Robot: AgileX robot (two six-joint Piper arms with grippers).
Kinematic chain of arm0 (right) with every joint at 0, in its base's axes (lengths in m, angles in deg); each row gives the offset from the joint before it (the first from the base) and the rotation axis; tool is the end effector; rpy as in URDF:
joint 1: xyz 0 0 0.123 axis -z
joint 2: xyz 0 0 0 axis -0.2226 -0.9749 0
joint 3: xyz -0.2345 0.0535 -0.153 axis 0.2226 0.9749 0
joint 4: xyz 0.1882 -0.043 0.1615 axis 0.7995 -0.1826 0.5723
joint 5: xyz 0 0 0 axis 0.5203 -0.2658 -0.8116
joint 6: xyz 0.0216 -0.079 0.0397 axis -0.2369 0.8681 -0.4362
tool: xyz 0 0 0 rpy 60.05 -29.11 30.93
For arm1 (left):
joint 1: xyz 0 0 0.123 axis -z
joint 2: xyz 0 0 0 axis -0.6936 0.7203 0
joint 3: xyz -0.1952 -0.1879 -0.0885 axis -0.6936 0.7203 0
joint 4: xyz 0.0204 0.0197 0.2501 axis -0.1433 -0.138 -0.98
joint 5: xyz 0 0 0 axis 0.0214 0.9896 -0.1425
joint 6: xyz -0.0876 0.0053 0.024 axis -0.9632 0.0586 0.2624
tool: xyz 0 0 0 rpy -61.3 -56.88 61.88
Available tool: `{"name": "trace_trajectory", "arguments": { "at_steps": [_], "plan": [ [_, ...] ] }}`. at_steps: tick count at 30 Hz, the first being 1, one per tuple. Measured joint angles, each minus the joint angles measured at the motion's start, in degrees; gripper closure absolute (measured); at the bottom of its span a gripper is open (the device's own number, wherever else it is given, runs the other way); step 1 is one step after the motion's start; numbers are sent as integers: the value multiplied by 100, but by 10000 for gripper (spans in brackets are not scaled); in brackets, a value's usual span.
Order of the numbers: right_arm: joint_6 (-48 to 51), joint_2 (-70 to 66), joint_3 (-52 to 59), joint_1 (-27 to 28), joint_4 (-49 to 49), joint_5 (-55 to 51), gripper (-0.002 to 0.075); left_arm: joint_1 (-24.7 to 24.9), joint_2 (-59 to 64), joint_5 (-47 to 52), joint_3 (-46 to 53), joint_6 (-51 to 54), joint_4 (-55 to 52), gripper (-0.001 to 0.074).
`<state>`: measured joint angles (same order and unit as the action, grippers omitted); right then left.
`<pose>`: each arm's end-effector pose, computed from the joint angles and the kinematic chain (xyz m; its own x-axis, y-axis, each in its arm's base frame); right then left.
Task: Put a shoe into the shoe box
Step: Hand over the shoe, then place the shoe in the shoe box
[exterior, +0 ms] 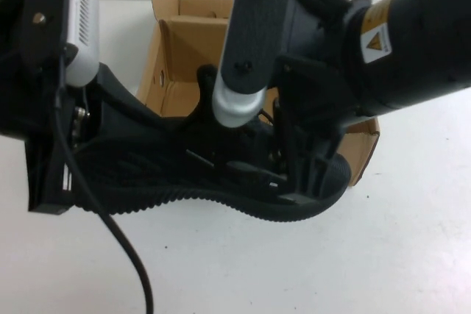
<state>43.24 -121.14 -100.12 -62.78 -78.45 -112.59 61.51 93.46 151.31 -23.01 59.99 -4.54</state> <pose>0.1868 0.2289 0.4248 0.0666 -0.7975 -0.5997 -0.9078 0.2010 -0.3680 0.1880 -0.1181 0.3973 0.1732 0.6871 -0.7056 0.9519 0.0670 0.2989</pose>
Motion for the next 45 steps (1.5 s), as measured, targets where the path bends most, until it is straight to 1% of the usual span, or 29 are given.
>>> {"name": "trace_trajectory", "arguments": {
  "at_steps": [7,10,14,17,19,22,23,24,26,28,31,34,35,36,38,40,41,42,43,45],
  "plan": [
    [23,-311,0,313,452,-96,147,0,-198,25,0,39,-51,717],
    [253,-389,0,443,832,-124,148,0,-221,25,0,53,-63,717],
    [571,-426,0,489,1273,-158,183,0,-221,38,0,53,-60,717],
    [714,-463,0,489,1489,-158,244,0,-221,82,0,53,-49,717],
    [759,-497,0,499,1540,-163,308,0,-221,82,0,53,-49,717],
    [815,-549,0,517,1552,-163,471,0,-221,96,0,53,-49,717],
    [838,-564,0,526,1552,-163,552,0,-221,112,0,53,-60,717],
    [856,-585,0,526,1566,-185,609,0,-221,113,0,67,-71,717],
    [870,-621,0,526,1596,-185,665,0,-221,103,0,71,-59,717],
    [889,-649,0,526,1621,-185,688,0,-221,103,0,71,-50,717],
    [893,-672,0,526,1634,-185,691,0,-221,78,0,-2,-50,717],
    [893,-672,0,526,1637,-175,692,0,-221,-37,0,-361,-25,703],
    [893,-672,0,526,1647,-175,692,0,-221,-87,0,-487,10,677],
    [893,-672,0,526,1647,-199,692,0,-221,-177,-10,-666,74,629],
    [893,-683,0,526,1647,-274,692,0,-223,-375,-37,-1112,199,484],
    [893,-683,8,526,1628,-363,699,0,-234,-674,-34,-1765,257,272],
    [893,-683,8,526,1613,-391,701,0,-245,-849,-34,-2015,268,204],
    [893,-683,8,526,1589,-403,704,0,-245,-1026,-34,-2294,268,148],
    [893,-683,8,526,1565,-418,705,0,-256,-1200,-34,-2517,268,111],
    [893,-706,8,526,1507,-418,706,0,-256,-1479,-34,-2806,268,74]
  ]
}}
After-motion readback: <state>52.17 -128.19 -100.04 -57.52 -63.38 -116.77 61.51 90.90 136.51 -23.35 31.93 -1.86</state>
